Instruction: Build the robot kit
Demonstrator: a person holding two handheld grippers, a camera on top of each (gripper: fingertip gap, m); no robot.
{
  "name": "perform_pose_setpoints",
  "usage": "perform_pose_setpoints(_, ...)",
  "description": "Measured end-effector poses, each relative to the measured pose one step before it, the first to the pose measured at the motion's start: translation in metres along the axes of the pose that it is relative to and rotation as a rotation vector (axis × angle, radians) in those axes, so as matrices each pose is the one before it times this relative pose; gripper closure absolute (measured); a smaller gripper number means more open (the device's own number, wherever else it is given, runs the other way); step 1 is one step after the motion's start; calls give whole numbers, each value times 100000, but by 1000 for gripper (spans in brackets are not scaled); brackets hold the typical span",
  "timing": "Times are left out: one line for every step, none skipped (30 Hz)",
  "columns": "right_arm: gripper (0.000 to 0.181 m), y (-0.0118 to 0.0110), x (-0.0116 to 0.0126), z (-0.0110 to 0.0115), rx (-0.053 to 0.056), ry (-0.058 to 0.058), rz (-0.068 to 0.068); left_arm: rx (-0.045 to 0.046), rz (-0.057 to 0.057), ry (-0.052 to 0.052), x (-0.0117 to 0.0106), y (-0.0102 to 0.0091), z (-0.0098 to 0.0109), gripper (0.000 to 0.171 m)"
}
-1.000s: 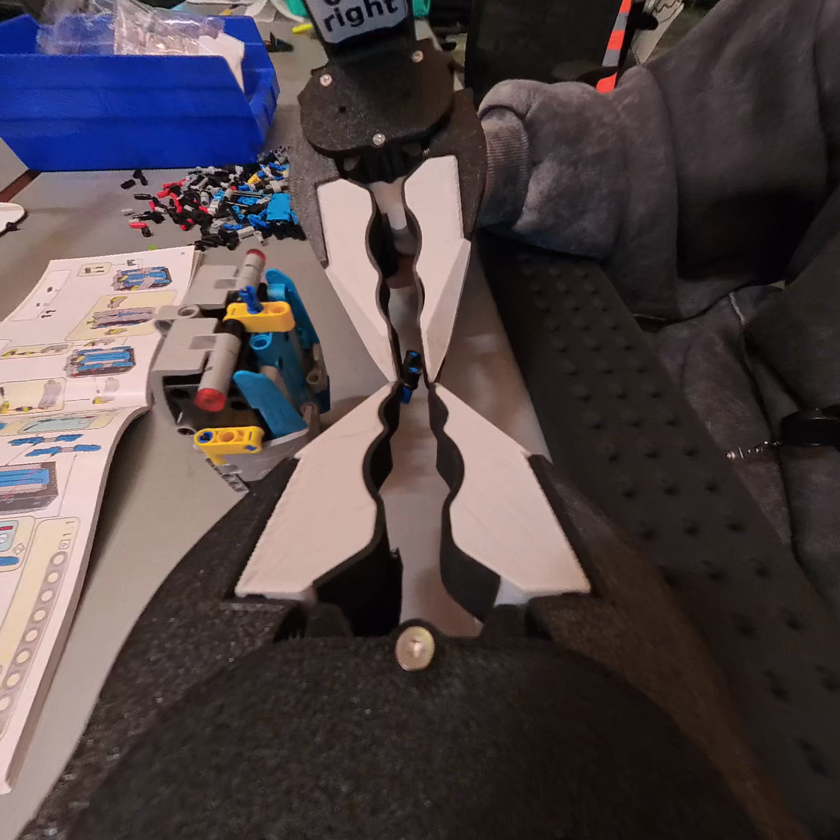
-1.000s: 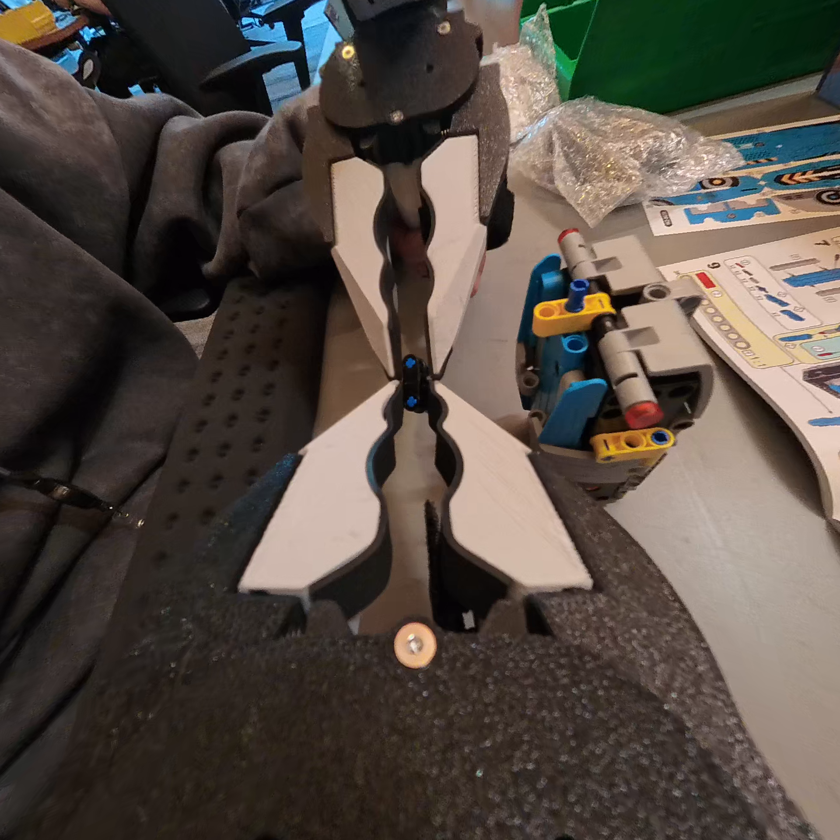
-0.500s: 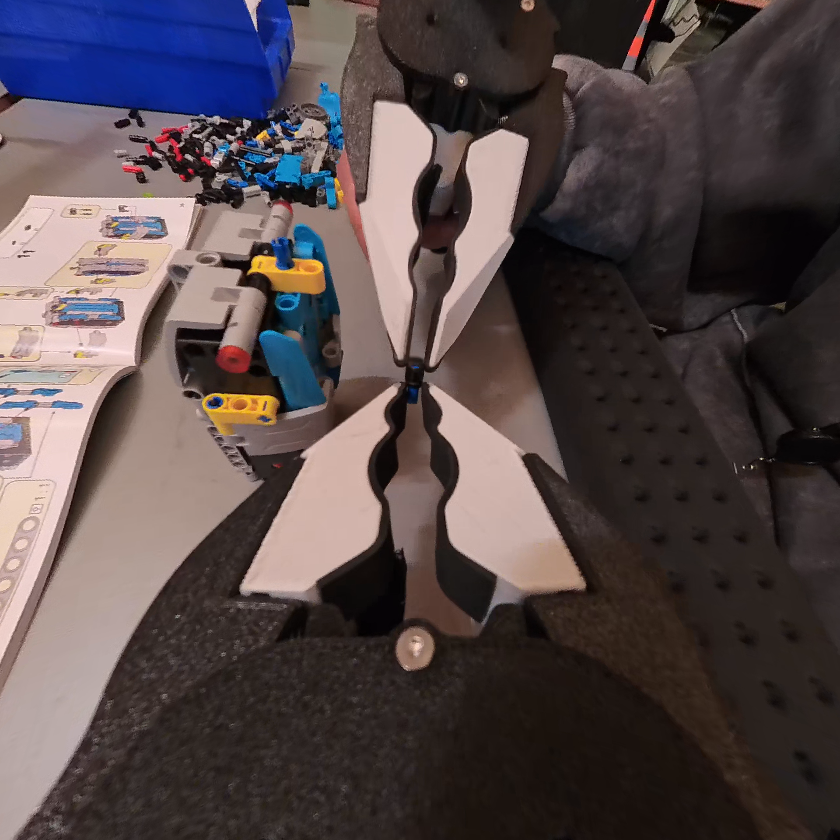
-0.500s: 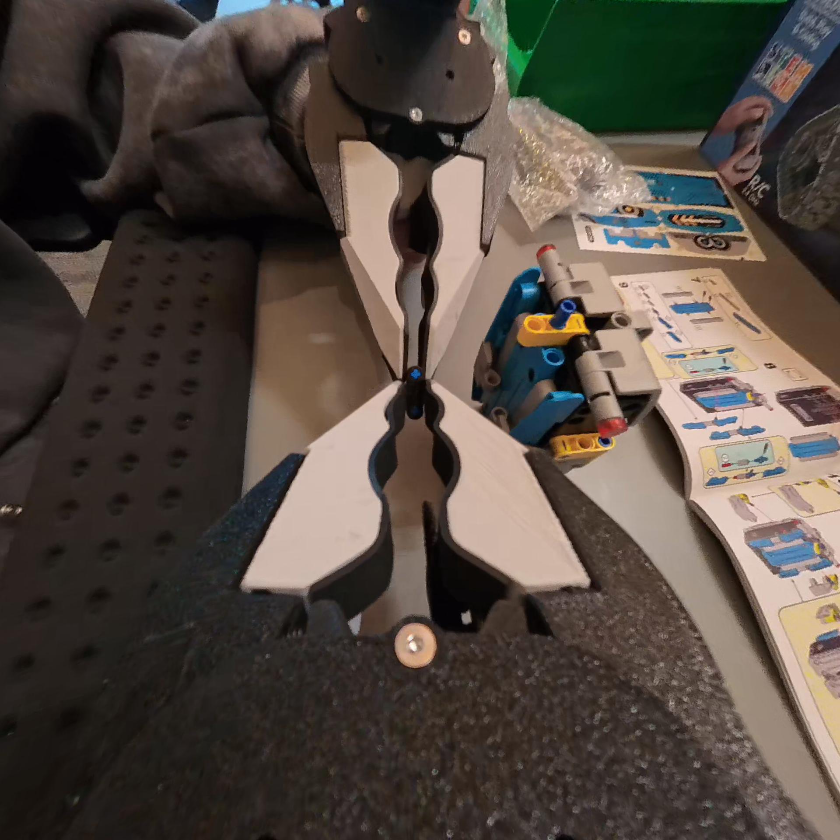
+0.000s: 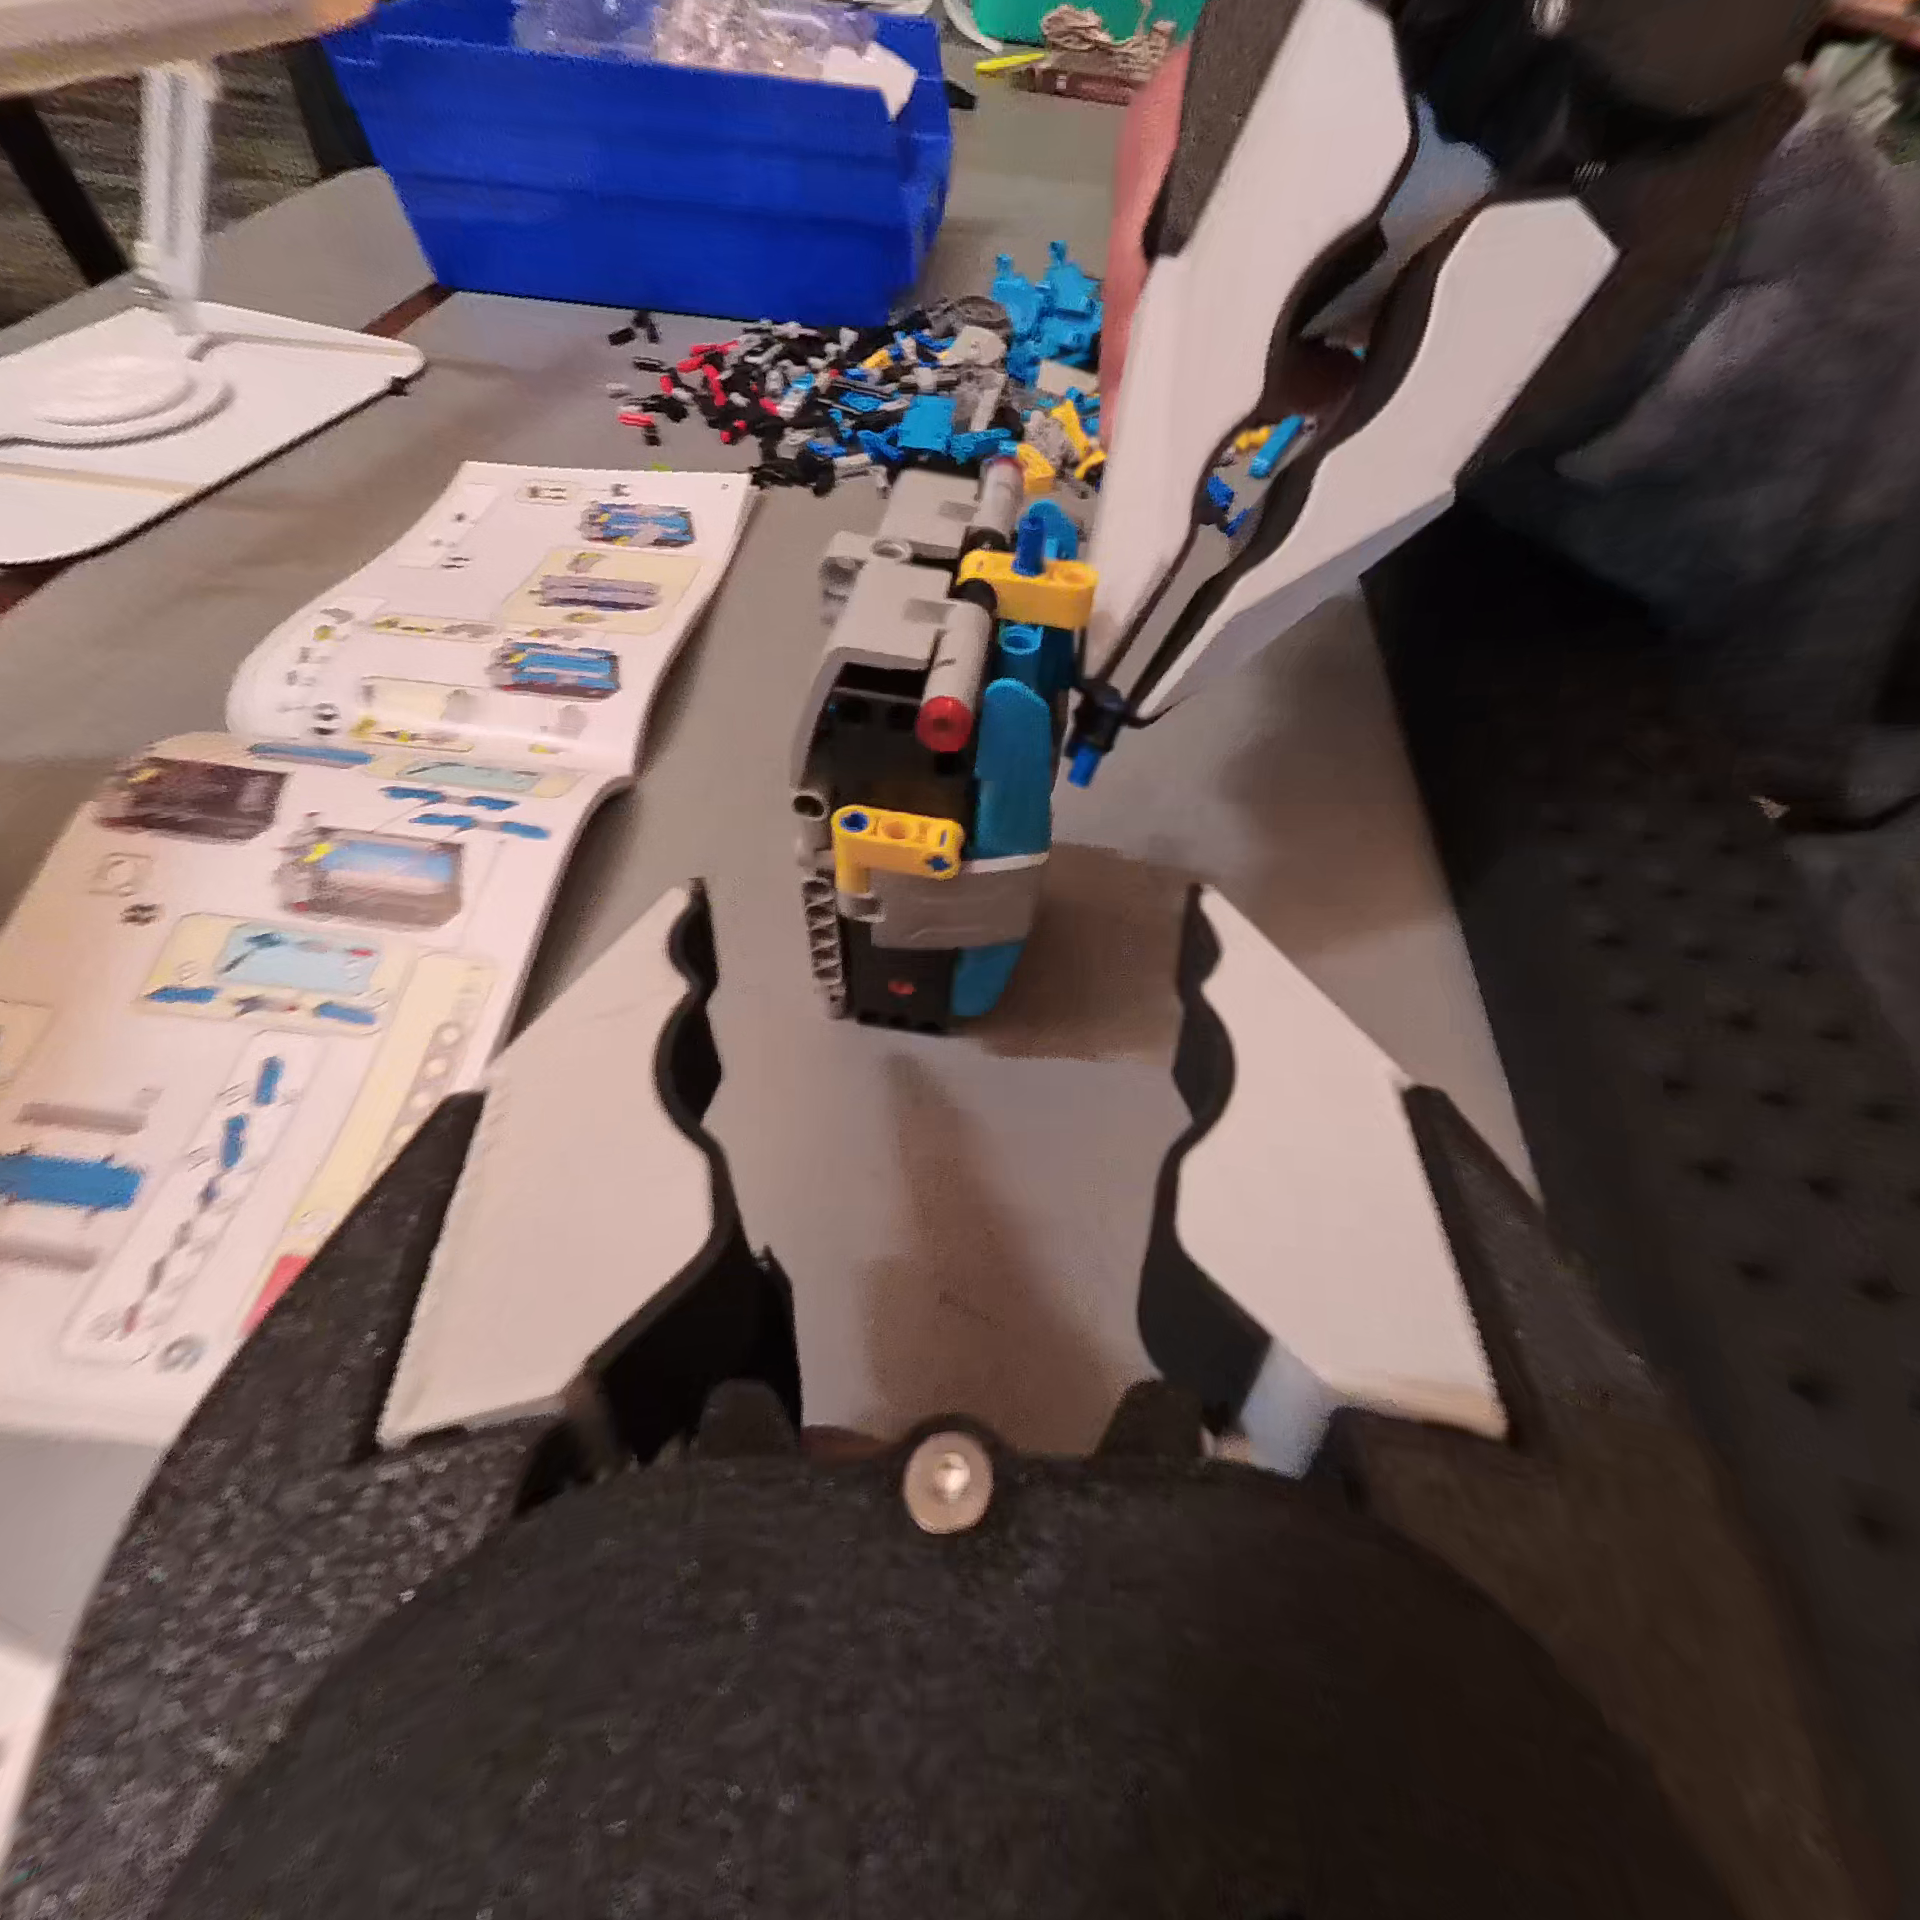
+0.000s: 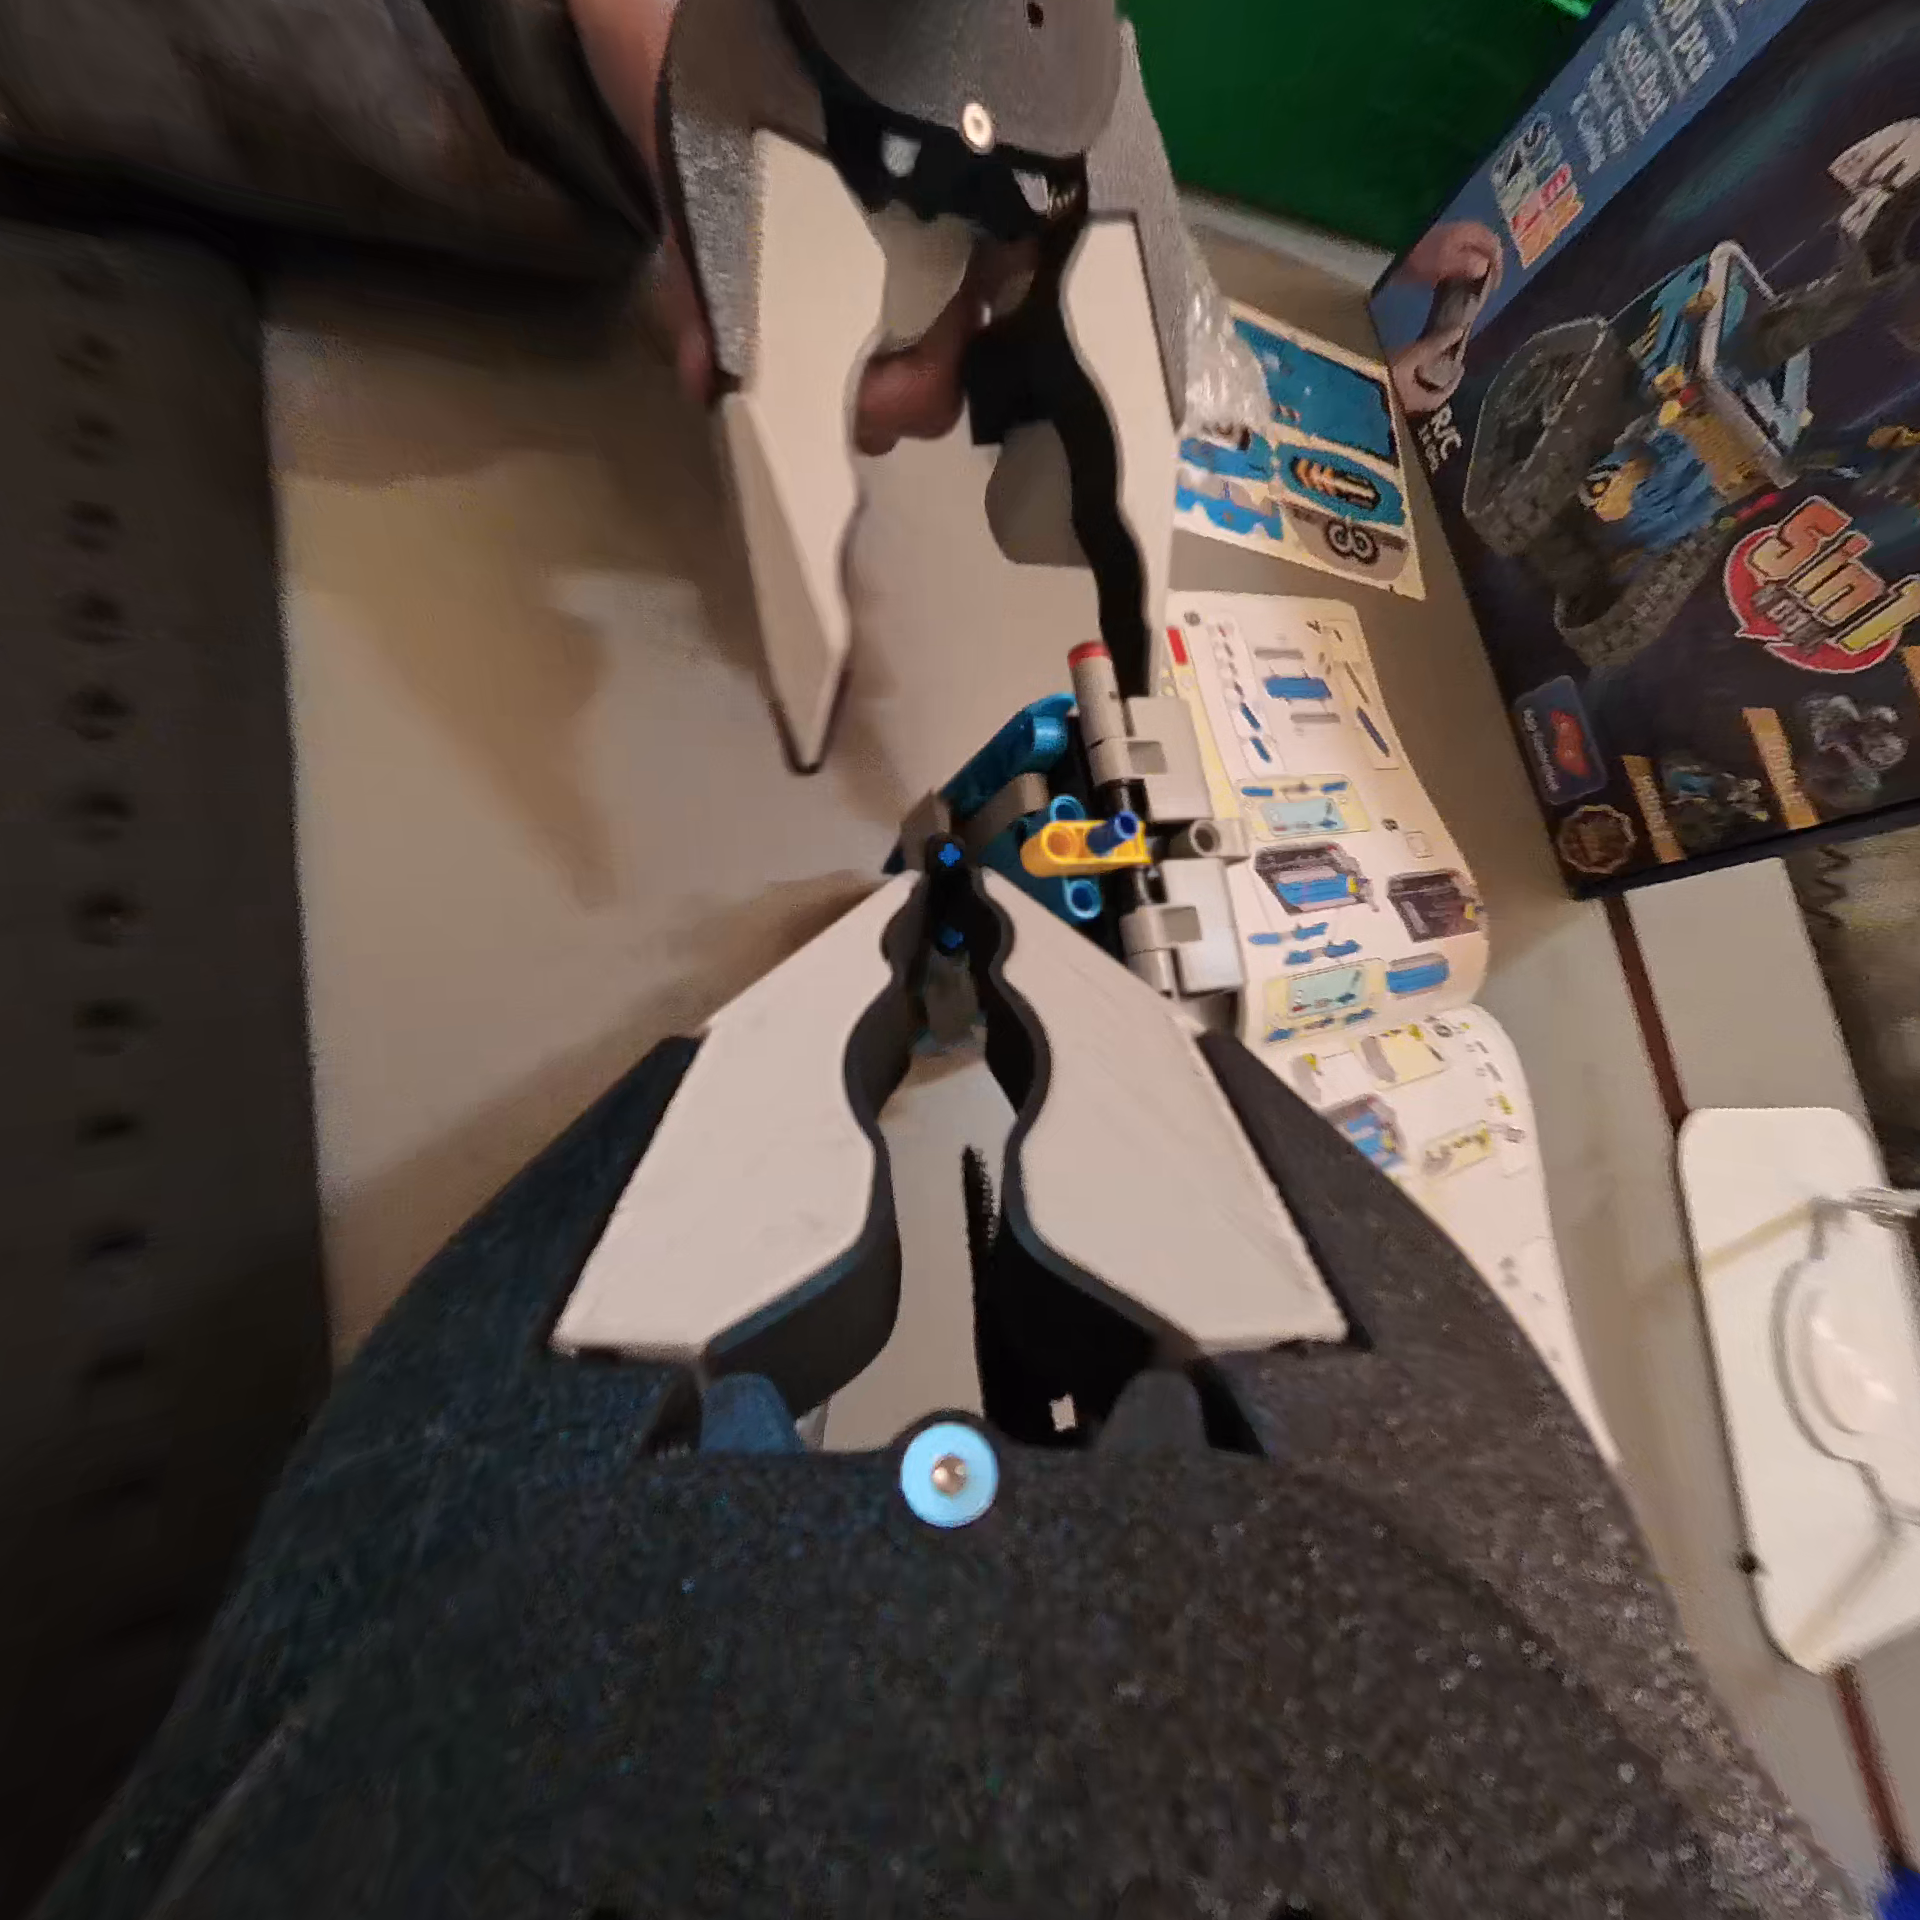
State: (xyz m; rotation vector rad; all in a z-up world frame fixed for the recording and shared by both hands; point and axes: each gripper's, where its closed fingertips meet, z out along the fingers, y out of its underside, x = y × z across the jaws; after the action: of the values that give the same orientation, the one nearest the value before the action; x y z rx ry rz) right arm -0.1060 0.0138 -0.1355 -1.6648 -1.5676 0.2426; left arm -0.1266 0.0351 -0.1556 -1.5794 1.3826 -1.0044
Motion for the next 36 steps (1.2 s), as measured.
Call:
perform_pose_setpoints(175,260,219,112,-4354,1366,-2625,-1293,899,1062,110,361,754,78)
perform_pose_setpoints(175,171,94,-7,-3150,196,-1801,-3267,1777,924,152,489,665,77)
perform_pose_setpoints(175,-13,-183,-99,-1495,-1779,-735,-2393,1564,-260,-2,188,523,77)
perform_pose_setpoints(175,-20,-227,-91,-1188,-1946,57,104,1545,-1067,-114,-197,366,78)
perform_pose_setpoints(175,-42,227,-55,-1032,1597,-805,797,976,107,41,-245,241,86)
perform_pose_setpoints(175,-30,213,9,-955,2192,-1783,-140,689,-502,-66,-74,187,98)
perform_pose_setpoints(175,8,-61,87,-1217,745,-1632,-455,648,-2156,-318,22,120,106)
perform_pose_setpoints(175,-8,-87,141,-1073,507,-1121,-140,620,-1215,-159,25,43,109)
perform_pose_setpoints(175,72,-69,186,-1504,666,-1039,86,110,-1139,-190,5,-29,115)
perform_pose_setpoints(176,164,-12,212,-2023,1248,-1770,110,19,-275,-54,15,-32,116)
perform_pose_setpoints(176,153,49,206,-1876,1434,-1633,-61,76,-145,-6,9,-6,116)
perform_pose_setpoints(175,105,-99,199,-1513,-14,-408,-114,288,-334,-4,12,17,116)
perform_pose_setpoints(176,-122,27,34,-107,287,179,-144,527,-577,-15,16,10,116)
perform_pose_setpoints(176,113,117,26,-1580,794,-491,-160,468,-402,4,27,14,117)
perform_pose_setpoints(181,28,96,-50,-1144,1194,-1476,-114,232,-298,-16,7,5,117)
perform_pose_setpoints(181,20,-18,1,-1001,638,-1528,-17,35,-97,5,7,10,117)
perform_pose_setpoints(181,-43,-9,18,-689,204,-387,12,39,-64,8,-2,-2,117)
perform_pose_setpoints(181,-38,10,17,-298,-343,406,-8,-4,-79,-10,-3,8,117)
perform_pose_setpoints(181,10,10,4,-86,-709,737,5,-69,-43,-1,-1,0,117)
perform_pose_setpoints(181,47,11,-24,144,-758,504,6,-13,-48,-6,-1,0,117)
perform_pose_setpoints(181,7,17,11,694,-355,483,-6,-61,-120,-12,1,0,117)
perform_pose_setpoints(181,-28,31,28,773,467,18,-9,-115,-248,-28,6,-10,117)
perform_pose_setpoints(181,-50,40,10,554,1593,-1129,0,-175,-174,-12,0,0,117)
perform_pose_setpoints(181,-74,-6,40,388,2397,-1763,0,-58,-44,-2,0,0,117)
perform_pose_setpoints(181,-97,-22,57,496,3002,-2144,-15,119,-132,15,7,7,117)
perform_pose_setpoints(181,-69,-28,68,695,3430,-1955,-4,66,-188,-1,0,-4,117)
perform_pose_setpoints(181,-55,64,28,1204,4162,-1489,15,-69,-226,-27,-2,1,117)
perform_pose_setpoints(181,21,9,0,1244,3583,-583,6,-59,-52,6,3,-10,117)
perform_pose_setpoints(181,24,-14,-31,1284,2827,11,-23,246,-172,22,-10,17,117)
perform_pose_setpoints(181,54,-15,-42,856,2246,60,-29,356,-300,15,-5,5,117)
perform_pose_setpoints(181,56,-8,-28,596,2255,-192,2,218,-276,7,-5,1,117)
perform_pose_setpoints(180,35,-29,-34,536,2101,-533,16,121,-148,12,-7,4,117)
perform_pose_setpoints(180,-4,-53,-51,617,1681,-409,3,120,-91,9,-1,-4,117)
perform_pose_setpoints(180,-88,-125,-79,942,788,-183,-13,-102,-59,-1,2,-1,117)
perform_pose_setpoints(180,-101,-131,-43,740,32,296,-7,-312,89,-6,6,-4,117)
perform_pose_setpoints(180,-14,-1,23,147,300,595,-3,-131,76,-1,5,-6,117)
